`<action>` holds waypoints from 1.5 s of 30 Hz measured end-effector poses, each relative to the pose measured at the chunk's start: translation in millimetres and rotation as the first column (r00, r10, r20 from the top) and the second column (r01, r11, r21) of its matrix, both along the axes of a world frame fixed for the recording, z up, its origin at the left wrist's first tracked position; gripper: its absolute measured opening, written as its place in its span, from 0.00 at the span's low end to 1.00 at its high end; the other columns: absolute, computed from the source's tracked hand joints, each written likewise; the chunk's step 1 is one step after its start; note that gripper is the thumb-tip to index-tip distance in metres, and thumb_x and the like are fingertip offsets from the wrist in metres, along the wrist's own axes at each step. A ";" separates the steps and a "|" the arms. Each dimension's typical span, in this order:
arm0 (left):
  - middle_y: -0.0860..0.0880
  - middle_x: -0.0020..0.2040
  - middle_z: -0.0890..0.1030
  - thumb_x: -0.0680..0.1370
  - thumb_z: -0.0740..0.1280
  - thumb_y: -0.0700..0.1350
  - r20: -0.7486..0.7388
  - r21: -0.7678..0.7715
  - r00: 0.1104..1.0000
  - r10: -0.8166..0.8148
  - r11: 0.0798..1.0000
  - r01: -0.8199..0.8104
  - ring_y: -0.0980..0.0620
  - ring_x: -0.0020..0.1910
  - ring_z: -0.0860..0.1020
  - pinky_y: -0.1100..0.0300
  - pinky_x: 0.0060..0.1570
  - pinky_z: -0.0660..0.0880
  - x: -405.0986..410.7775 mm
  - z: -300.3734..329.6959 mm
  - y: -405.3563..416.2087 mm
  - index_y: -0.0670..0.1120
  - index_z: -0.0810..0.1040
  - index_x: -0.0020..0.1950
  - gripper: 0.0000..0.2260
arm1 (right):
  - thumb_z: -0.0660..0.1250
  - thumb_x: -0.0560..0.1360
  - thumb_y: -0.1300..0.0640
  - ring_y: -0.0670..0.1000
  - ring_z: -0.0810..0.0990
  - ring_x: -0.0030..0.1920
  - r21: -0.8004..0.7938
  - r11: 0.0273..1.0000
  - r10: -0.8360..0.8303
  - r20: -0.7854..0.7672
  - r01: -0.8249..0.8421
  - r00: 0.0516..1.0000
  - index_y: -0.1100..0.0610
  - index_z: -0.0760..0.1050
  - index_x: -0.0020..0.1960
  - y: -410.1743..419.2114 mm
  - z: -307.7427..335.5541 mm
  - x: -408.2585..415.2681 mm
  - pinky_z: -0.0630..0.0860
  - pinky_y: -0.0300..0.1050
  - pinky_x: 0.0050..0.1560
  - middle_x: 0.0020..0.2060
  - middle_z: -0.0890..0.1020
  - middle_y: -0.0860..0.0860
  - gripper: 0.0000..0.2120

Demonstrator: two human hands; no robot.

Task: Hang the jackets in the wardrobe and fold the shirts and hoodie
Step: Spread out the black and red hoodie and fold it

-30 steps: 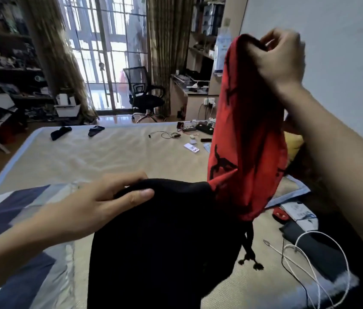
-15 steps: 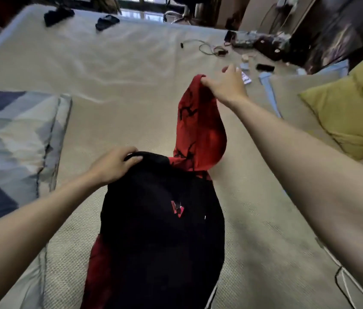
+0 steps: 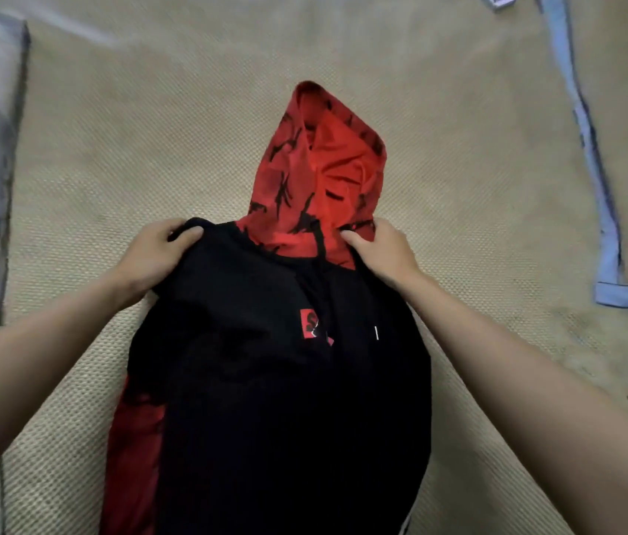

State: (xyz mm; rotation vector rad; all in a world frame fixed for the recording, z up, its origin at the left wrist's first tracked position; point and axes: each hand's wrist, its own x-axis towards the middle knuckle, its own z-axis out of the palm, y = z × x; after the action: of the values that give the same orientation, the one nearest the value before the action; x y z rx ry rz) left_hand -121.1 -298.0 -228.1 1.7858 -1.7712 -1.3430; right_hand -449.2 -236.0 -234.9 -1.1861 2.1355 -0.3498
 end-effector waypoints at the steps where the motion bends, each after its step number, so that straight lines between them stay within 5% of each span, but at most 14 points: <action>1: 0.52 0.46 0.83 0.83 0.65 0.48 -0.003 -0.031 1.000 0.022 0.999 -0.022 0.55 0.45 0.79 0.60 0.47 0.75 -0.7 -1.6 -11.2 0.51 0.82 0.48 0.08 | 0.68 0.78 0.44 0.60 0.82 0.56 -0.028 1.000 0.007 0.047 -0.006 0.999 0.58 0.81 0.55 -11.5 -6.5 -0.3 0.75 0.50 0.52 0.53 0.85 0.58 0.17; 5: 0.48 0.54 0.83 0.82 0.66 0.49 0.024 -0.135 0.990 0.136 0.982 -0.132 0.48 0.57 0.81 0.51 0.63 0.76 -3.2 0.2 -64.1 0.44 0.82 0.61 0.13 | 0.66 0.79 0.54 0.60 0.82 0.54 -0.186 0.972 -0.127 0.110 0.146 0.986 0.62 0.81 0.52 -76.2 -12.2 -5.8 0.65 0.43 0.43 0.51 0.85 0.60 0.11; 8: 0.42 0.58 0.83 0.82 0.65 0.48 0.131 -0.132 0.973 0.191 0.976 -0.174 0.45 0.57 0.80 0.54 0.58 0.74 2.6 -6.7 -94.8 0.42 0.81 0.63 0.15 | 0.70 0.76 0.49 0.57 0.84 0.53 -0.227 0.953 -0.139 0.259 0.200 0.956 0.59 0.83 0.53 -118.5 -7.2 -7.3 0.78 0.47 0.53 0.50 0.87 0.56 0.14; 10: 0.39 0.59 0.83 0.81 0.66 0.49 0.228 -0.087 0.955 0.187 0.981 -0.171 0.44 0.57 0.80 0.56 0.54 0.72 13.7 -17.4 -103.2 0.42 0.81 0.61 0.14 | 0.75 0.73 0.45 0.50 0.86 0.52 -0.134 0.980 -0.082 0.403 0.147 0.911 0.56 0.84 0.53 -111.7 -5.2 -11.9 0.81 0.47 0.59 0.49 0.88 0.50 0.16; 13: 0.38 0.61 0.80 0.79 0.68 0.51 0.431 -0.095 0.881 0.194 0.981 -0.169 0.39 0.61 0.78 0.50 0.57 0.72 23.6 -16.4 -92.8 0.43 0.78 0.61 0.15 | 0.77 0.70 0.40 0.45 0.86 0.52 0.131 0.990 -0.026 0.512 -0.049 0.859 0.51 0.84 0.57 -57.2 3.8 -25.1 0.81 0.39 0.55 0.50 0.88 0.45 0.21; 15: 0.37 0.64 0.76 0.77 0.68 0.49 0.602 -0.314 0.786 0.140 0.947 0.072 0.35 0.63 0.74 0.42 0.61 0.69 11.6 -2.9 -73.9 0.42 0.73 0.65 0.20 | 0.77 0.72 0.45 0.45 0.86 0.54 0.269 0.949 -0.029 0.587 -0.162 0.809 0.51 0.82 0.61 -14.6 5.0 -39.3 0.80 0.38 0.56 0.52 0.88 0.45 0.20; 17: 0.38 0.67 0.73 0.75 0.66 0.46 0.658 -0.485 0.753 -0.019 0.754 0.443 0.37 0.65 0.72 0.41 0.63 0.66 -22.6 8.0 -38.8 0.41 0.72 0.68 0.22 | 0.78 0.72 0.51 0.46 0.85 0.57 0.418 0.869 -0.070 0.635 -0.266 0.769 0.51 0.80 0.63 20.7 4.6 -48.3 0.79 0.41 0.61 0.55 0.87 0.46 0.21; 20: 0.45 0.75 0.71 0.77 0.61 0.51 0.644 -0.434 0.676 -0.359 0.556 0.709 0.45 0.74 0.69 0.42 0.74 0.61 -91.4 -9.5 25.8 0.43 0.71 0.74 0.26 | 0.77 0.73 0.57 0.49 0.85 0.59 0.558 0.759 -0.170 0.668 -0.336 0.725 0.54 0.78 0.66 52.9 7.7 -56.0 0.79 0.47 0.62 0.57 0.86 0.49 0.22; 24: 0.49 0.83 0.55 0.82 0.48 0.62 0.668 -0.164 0.549 -0.502 0.620 0.767 0.50 0.82 0.54 0.37 0.78 0.49 -131.7 -55.1 73.9 0.45 0.57 0.82 0.33 | 0.73 0.76 0.63 0.53 0.84 0.61 0.599 0.769 -0.360 0.696 -0.225 0.622 0.58 0.77 0.67 81.3 12.7 -78.0 0.80 0.47 0.62 0.60 0.85 0.55 0.20; 28: 0.51 0.83 0.50 0.82 0.47 0.64 0.704 -0.189 0.547 -0.452 0.624 0.759 0.51 0.82 0.50 0.36 0.78 0.46 -132.5 -70.4 74.8 0.47 0.50 0.83 0.34 | 0.70 0.79 0.58 0.55 0.86 0.55 0.581 0.812 -0.464 0.698 -0.052 0.545 0.65 0.77 0.66 95.7 30.3 -124.8 0.83 0.46 0.55 0.62 0.83 0.62 0.18; 31: 0.51 0.83 0.51 0.82 0.47 0.64 0.706 -0.213 0.558 -0.437 0.621 0.755 0.51 0.82 0.50 0.37 0.78 0.46 -137.1 -68.8 74.8 0.47 0.50 0.83 0.34 | 0.73 0.77 0.51 0.53 0.87 0.52 0.444 0.885 -0.417 0.617 0.143 0.667 0.65 0.78 0.64 93.2 38.2 -143.3 0.85 0.43 0.48 0.56 0.86 0.59 0.21; 35: 0.52 0.83 0.49 0.82 0.44 0.65 0.711 -0.229 0.574 -0.407 0.637 0.736 0.52 0.82 0.48 0.38 0.78 0.44 -136.7 -70.5 77.4 0.49 0.48 0.83 0.34 | 0.78 0.70 0.41 0.54 0.86 0.56 0.426 0.904 -0.260 0.514 0.020 0.817 0.57 0.83 0.58 99.7 43.5 -137.3 0.79 0.54 0.65 0.54 0.87 0.54 0.25; 40: 0.50 0.83 0.46 0.83 0.44 0.62 0.722 -0.185 0.573 -0.388 0.689 0.700 0.51 0.82 0.46 0.37 0.77 0.42 -150.6 -60.0 86.8 0.46 0.48 0.83 0.32 | 0.72 0.77 0.63 0.60 0.79 0.67 0.589 0.714 -0.312 0.752 -0.380 0.580 0.59 0.75 0.69 144.2 46.6 -127.9 0.71 0.60 0.71 0.64 0.82 0.59 0.21; 45: 0.47 0.83 0.46 0.85 0.45 0.56 0.726 -0.173 0.599 -0.337 0.754 0.634 0.50 0.82 0.46 0.36 0.77 0.42 -163.6 -54.9 106.7 0.44 0.46 0.83 0.29 | 0.67 0.76 0.68 0.61 0.79 0.67 0.496 0.850 -0.419 0.840 -0.178 0.344 0.63 0.72 0.71 183.6 39.8 -122.7 0.77 0.52 0.63 0.67 0.79 0.62 0.23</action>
State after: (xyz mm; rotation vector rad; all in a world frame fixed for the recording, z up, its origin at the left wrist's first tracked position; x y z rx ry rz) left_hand -284.7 -191.3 -283.0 1.6621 -2.8536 -0.3272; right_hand -571.8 -52.4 -195.2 -0.2671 1.0969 -0.3657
